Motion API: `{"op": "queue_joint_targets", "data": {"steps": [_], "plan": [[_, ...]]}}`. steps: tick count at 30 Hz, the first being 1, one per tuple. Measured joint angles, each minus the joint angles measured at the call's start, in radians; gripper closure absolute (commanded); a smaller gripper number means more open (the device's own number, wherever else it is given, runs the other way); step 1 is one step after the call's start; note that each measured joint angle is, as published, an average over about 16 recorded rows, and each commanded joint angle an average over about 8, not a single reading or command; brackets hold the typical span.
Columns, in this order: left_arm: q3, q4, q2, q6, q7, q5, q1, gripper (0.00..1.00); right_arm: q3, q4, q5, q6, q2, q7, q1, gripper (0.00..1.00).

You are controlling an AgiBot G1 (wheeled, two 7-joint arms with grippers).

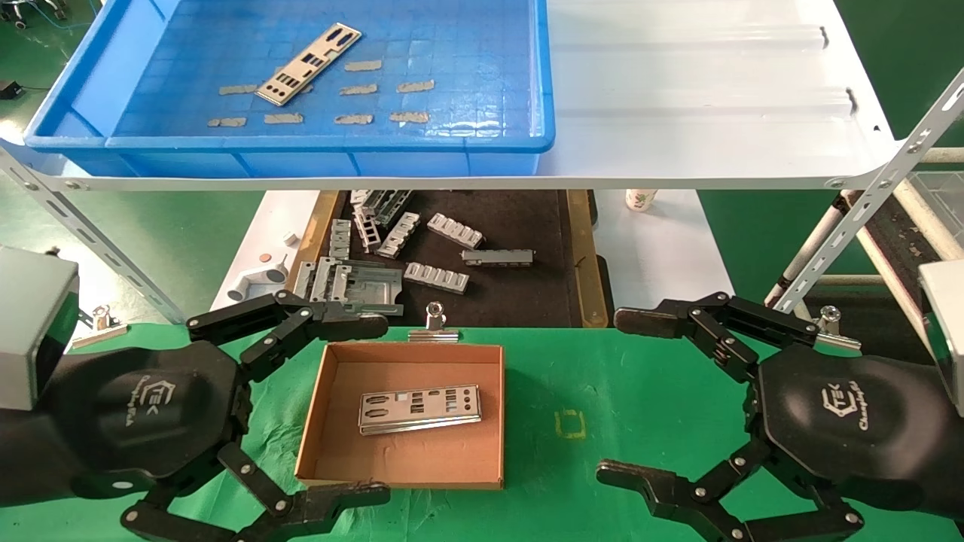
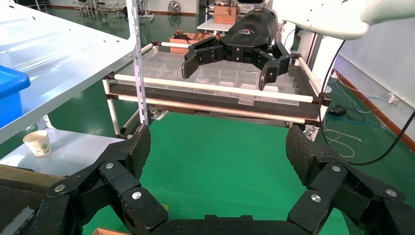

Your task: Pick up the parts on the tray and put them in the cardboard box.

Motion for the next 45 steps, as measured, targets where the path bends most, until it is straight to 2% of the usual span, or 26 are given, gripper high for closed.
{"op": "queue_joint_targets", "data": {"steps": [45], "plan": [[0.002,0.003,0.001,0.0,0.001,0.001,-0.002,0.0,0.0,0.0,0.0,0.0,0.0,0.0,0.0,0.0]]}}
